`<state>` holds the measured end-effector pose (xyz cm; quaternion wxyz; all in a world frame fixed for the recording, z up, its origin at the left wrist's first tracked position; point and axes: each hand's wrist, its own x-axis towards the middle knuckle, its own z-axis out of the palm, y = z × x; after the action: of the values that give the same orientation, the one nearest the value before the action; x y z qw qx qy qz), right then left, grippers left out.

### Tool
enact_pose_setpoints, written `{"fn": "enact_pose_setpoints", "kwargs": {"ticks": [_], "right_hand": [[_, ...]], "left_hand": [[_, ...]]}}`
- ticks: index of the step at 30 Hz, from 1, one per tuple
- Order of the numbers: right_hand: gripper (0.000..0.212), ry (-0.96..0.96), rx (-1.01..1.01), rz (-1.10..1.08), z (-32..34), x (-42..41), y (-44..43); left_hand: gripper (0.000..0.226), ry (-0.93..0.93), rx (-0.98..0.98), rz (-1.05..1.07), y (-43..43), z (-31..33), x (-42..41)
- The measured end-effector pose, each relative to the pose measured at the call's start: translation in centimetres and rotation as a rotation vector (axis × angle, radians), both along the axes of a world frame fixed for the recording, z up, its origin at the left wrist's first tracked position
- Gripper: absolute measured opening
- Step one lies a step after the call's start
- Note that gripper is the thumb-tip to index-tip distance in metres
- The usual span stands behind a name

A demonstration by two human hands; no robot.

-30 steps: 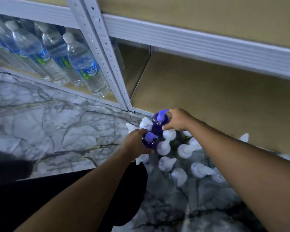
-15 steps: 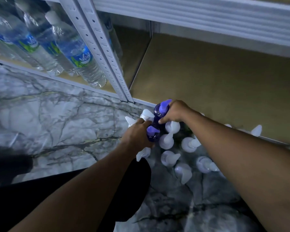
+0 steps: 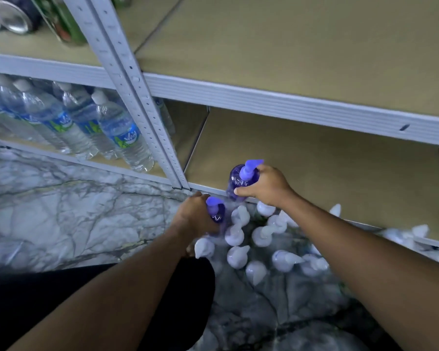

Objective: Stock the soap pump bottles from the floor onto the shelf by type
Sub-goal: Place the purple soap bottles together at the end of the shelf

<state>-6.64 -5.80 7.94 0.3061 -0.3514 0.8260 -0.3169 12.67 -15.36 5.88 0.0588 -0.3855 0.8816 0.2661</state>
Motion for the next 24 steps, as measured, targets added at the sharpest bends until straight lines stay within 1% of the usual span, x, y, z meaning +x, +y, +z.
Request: {"fn": "enact_pose_setpoints", "kwargs": {"ticks": [2,4,6,7,9,11,14,18,22,23,24], "right_hand": [[0.052,-0.022,-0.062,-0.045,2.7,-0.1,2.0],[0.061,-0.052,-0.138,-0.072,5.7,-0.1,3.9],[0.055,-0.071,-0.233,-0.102,8.7,-0.2,5.8],[0.05,-0.081,-0.279,-0.12,10.5,-0.1,7.1],[0.044,-0.101,-0.343,-0.148,14.2,-0.3,9.7],[0.048,-0.142,-0.398,-0.156,17.3,-0.6,12.3],[0.059,-0.194,-0.503,-0.202,21.3,-0.6,15.9],[0.064,-0.246,-0.647,-0.288,24.8,-0.3,19.9],[0.066,-0.31,-0.746,-0.385,25.6,-0.4,23.4],[0.067,-0.331,-0.767,-0.413,25.3,-0.5,24.2],[0.067,-0.362,-0.789,-0.444,24.9,-0.7,24.8]], "left_hand": [[0.051,0.032,-0.011,0.0,0.0,3.0,0.4],[0.058,0.098,-0.004,-0.015,0.1,6.5,0.6],[0.063,0.175,0.008,-0.015,0.5,10.2,0.7],[0.062,0.212,0.024,0.012,0.8,12.1,0.8],[0.048,0.326,0.075,0.062,1.4,15.8,1.1],[0.041,0.461,0.173,0.087,2.2,18.9,1.4],[0.038,0.621,0.334,0.089,4.1,22.6,1.2],[0.053,0.825,0.563,0.129,7.6,25.2,-0.9],[0.023,0.966,0.798,0.189,12.5,26.2,-3.9],[0.023,0.98,0.849,0.203,13.5,26.0,-4.6],[0.028,0.994,0.902,0.221,14.3,25.8,-5.3]]}}
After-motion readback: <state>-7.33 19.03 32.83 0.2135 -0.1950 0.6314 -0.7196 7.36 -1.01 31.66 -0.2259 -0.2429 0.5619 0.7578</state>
